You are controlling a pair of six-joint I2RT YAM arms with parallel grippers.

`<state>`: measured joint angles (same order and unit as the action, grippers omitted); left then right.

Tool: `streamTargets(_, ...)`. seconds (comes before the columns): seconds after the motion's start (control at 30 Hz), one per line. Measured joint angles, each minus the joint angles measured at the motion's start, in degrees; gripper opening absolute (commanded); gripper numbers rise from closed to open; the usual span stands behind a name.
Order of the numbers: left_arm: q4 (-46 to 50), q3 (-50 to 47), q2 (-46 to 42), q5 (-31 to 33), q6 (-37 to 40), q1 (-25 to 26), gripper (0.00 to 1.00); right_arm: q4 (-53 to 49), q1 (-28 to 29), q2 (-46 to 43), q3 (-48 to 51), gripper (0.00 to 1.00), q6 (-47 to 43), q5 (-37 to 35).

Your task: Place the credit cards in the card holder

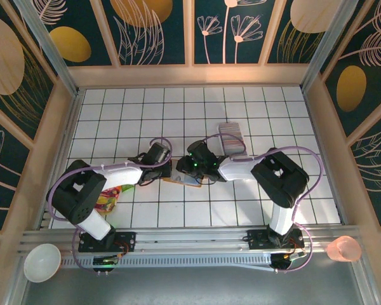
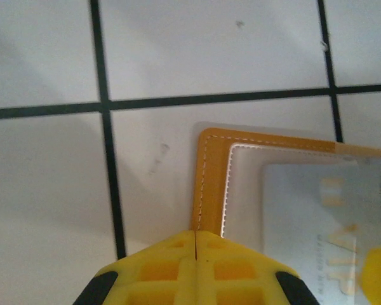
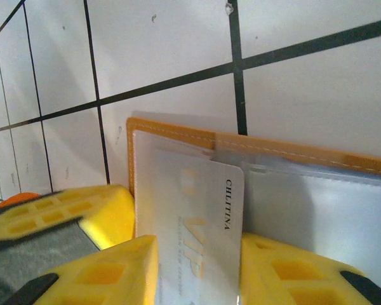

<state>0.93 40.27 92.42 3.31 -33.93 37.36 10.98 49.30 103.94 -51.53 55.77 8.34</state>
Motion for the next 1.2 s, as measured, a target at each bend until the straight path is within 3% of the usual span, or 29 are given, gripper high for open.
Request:
streamTargets(0.43, -1.6, -1.0, -0.4, -1.6, -1.3, 0.4, 0.0, -9.2, 0.0, -1.1, -2.9, 0.42, -3.4, -3.5)
streamTargets(0.53, -1.8, -1.2, -0.6, -1.6, -1.6, 0.5, 0.0, -11.6, 0.0, -2.4, -2.9, 0.33, -4.1, -4.5)
streamTargets(0.63, -2.1, -1.7, -0.9, -1.9, -1.7, 0.6, 0.0, -13.1, 0.1, -3.3, -2.8, 0.16, -4.5, -5.5)
streamTargets(0.83, -3.0, -2.5, -1.2, -2.4, -2.1, 0.7, 0.0, -15.6, 0.6, -3.9, -2.8, 0.0, -5.8, -6.4)
streamTargets(1.2, -3.9, -3.7, -2.1, -3.0, -2.3, 0.7, 0.0, -17.7, 1.4, -1.5, -5.5, 0.0, -6.4, -6.8)
